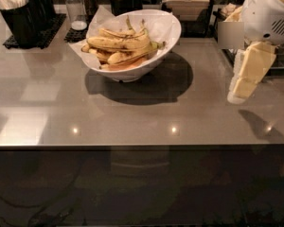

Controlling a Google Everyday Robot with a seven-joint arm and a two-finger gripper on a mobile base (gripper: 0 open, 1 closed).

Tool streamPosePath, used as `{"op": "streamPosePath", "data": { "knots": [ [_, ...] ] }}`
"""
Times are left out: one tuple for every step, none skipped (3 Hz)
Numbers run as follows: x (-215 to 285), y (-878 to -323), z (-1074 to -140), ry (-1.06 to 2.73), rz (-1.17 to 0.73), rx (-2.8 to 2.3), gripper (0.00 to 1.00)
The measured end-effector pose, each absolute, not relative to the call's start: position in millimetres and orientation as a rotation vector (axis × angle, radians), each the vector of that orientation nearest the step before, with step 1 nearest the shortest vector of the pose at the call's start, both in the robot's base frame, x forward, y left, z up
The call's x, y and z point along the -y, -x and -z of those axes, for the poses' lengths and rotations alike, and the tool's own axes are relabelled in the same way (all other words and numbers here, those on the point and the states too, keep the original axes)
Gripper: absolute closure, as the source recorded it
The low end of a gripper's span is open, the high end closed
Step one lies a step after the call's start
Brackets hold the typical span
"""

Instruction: Pick banana from white bowl

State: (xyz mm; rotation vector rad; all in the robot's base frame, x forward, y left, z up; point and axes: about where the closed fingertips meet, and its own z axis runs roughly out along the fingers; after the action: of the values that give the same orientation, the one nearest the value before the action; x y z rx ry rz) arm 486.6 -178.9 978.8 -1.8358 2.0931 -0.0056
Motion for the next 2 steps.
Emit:
{"op": "streamPosePath", "data": {
  "knots": [
    [142.3, -521.6, -977.8, 1.901, -0.092, -1.987, 0.00],
    [140.2, -525.9, -980.5, 1.890, -0.085, -1.976, 0.00]
  ]
}}
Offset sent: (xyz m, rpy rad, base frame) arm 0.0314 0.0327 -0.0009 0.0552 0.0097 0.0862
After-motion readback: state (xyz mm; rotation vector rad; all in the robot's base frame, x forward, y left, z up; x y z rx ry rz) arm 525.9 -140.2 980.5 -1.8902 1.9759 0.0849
